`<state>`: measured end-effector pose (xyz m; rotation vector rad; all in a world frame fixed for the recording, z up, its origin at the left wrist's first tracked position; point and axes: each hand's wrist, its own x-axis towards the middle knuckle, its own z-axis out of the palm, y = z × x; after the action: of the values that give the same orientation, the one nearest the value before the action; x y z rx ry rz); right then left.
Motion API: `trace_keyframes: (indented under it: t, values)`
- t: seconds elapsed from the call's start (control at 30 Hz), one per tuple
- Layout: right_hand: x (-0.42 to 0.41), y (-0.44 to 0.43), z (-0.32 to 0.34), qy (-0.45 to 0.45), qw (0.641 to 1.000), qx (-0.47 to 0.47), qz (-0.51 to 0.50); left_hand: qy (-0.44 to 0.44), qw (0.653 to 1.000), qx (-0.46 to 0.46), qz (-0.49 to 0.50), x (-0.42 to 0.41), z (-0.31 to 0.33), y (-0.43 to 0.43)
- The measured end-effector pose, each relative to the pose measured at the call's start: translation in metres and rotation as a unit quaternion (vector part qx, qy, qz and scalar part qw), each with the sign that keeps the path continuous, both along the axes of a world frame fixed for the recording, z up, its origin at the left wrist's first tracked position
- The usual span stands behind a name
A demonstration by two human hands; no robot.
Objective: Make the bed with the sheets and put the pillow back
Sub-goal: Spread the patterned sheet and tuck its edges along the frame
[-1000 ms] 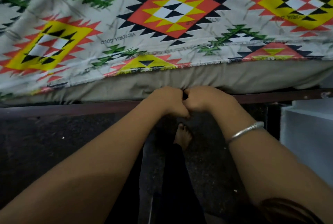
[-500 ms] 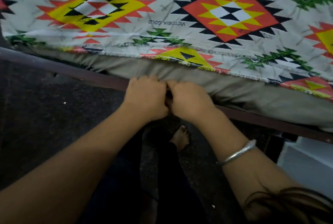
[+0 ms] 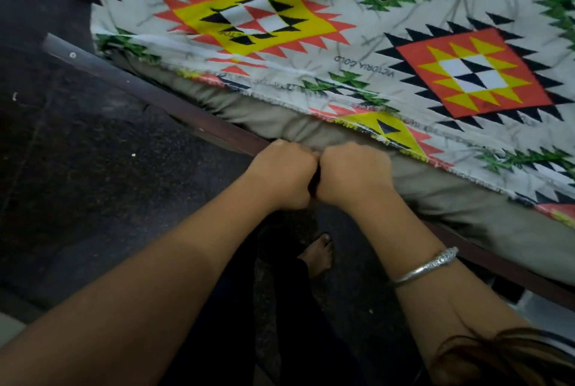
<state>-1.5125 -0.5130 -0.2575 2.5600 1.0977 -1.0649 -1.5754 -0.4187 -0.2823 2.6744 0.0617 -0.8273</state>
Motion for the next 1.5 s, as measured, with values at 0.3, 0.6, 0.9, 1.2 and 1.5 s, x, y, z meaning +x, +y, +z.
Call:
trace_keyframes:
  t: [0.3,0.6,0.9,1.2,1.5]
  values:
    - [-0.031,0.063,-0.014,0.052,0.985,0.165,-0.004,-0.012,0.986,0.146,0.081,-0.035,0.016,0.068]
    - [-0.027,0.086,-0.031,0.109,0.989,0.072,-0.066,0.118,0.987,0.107,0.027,-0.016,0.011,0.084]
    - [-0.023,0.065,-0.030,0.100,0.934,0.283,-0.195,0.045,0.993,0.059,0.090,-0.008,0.026,0.090]
    - [0.016,-0.019,-0.022,0.008,0.801,0.408,-0.438,-0.058,0.997,-0.048,0.032,0.053,0.032,0.010]
    - [0.071,-0.144,0.000,-0.171,0.911,0.163,-0.337,-0.152,0.985,-0.054,-0.064,0.105,0.029,-0.113]
